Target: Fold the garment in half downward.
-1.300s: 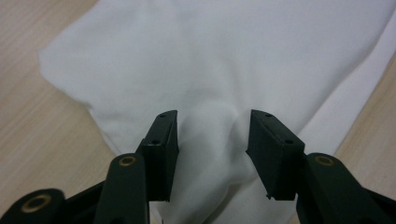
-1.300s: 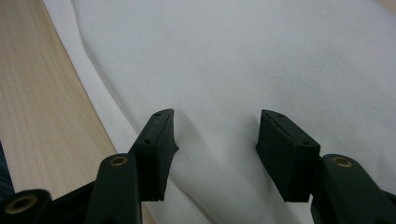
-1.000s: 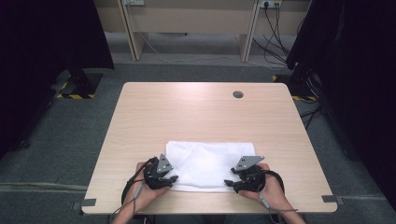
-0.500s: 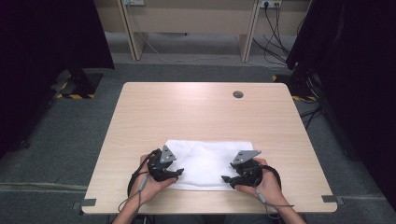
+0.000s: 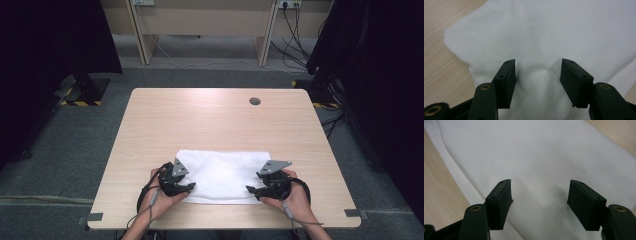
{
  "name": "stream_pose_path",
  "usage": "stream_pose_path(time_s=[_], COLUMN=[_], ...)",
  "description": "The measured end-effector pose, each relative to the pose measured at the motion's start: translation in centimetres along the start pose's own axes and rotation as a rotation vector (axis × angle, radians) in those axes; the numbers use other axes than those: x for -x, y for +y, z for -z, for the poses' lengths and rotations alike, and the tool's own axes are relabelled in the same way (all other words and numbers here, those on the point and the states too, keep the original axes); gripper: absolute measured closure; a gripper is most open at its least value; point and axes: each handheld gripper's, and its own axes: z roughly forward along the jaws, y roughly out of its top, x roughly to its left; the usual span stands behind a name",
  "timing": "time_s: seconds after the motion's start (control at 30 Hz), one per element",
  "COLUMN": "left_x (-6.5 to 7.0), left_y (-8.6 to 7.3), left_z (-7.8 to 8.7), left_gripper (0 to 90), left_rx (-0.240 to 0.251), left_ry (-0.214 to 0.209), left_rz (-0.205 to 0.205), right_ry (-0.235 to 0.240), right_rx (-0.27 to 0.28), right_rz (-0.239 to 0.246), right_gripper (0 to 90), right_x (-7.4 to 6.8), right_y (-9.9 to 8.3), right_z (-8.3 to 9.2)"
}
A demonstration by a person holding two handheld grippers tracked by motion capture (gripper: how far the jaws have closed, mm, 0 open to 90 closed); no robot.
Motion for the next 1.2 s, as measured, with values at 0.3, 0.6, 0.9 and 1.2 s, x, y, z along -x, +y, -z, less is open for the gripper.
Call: stream_pose_path(time_s=[0.3, 0.6, 0.9, 1.2], left_x=[-0.3, -1.1, -1.3, -2.2], left_y=[0.2, -0.3, -0.1, -0.3], left_z=[0.0, 0.4, 0.3, 0.6], left_gripper=[46.0, 45.9, 45.9, 45.2], left_rx=[-0.016, -0.021, -0.027, -0.024], left_ry=[0.021, 0.03, 0.063, 0.07], left_rz=[0.002, 0.013, 0.014, 0.032], right_ry=[-0.006, -0.014, -0.001, 0.018], right_rx=[-0.014, 0.0, -0.001, 0.026], right_rz=[0.002, -0.024, -0.028, -0.038], right_gripper=[36.1, 37.1, 36.7, 36.6], right_x=[0.5, 1.2, 1.8, 2.4], right_y=[-1.0, -1.1, -1.4, -0.4], right_z=[-0.5, 0.6, -0.4, -0.6])
